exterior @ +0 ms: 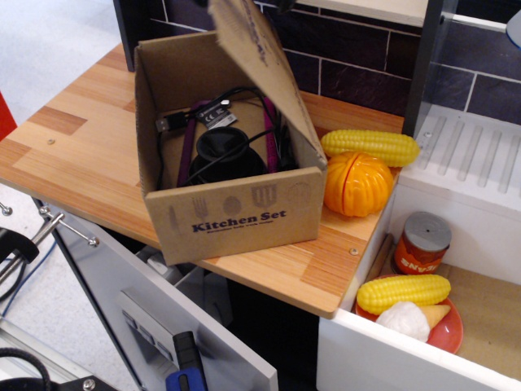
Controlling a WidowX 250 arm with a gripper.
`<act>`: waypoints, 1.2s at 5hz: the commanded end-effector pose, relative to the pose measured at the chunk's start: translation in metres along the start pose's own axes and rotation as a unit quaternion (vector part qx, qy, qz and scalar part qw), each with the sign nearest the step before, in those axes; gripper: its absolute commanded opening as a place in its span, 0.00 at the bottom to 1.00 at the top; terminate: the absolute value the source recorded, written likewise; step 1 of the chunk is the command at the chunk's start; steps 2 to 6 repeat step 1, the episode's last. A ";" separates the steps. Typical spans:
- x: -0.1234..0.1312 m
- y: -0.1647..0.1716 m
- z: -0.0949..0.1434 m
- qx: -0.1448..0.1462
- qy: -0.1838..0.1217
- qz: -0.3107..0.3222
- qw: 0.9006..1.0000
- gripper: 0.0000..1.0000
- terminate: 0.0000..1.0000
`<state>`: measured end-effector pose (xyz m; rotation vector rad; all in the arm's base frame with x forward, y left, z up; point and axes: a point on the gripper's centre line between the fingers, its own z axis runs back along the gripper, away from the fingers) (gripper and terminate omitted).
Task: Open brown1fbox flap
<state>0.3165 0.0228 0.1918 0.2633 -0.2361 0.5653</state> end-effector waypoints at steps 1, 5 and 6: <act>0.019 -0.019 0.031 0.018 -0.041 -0.021 0.999 1.00 1.00; 0.019 -0.019 0.031 0.018 -0.041 -0.021 0.999 1.00 1.00; 0.019 -0.019 0.031 0.018 -0.041 -0.021 0.999 1.00 1.00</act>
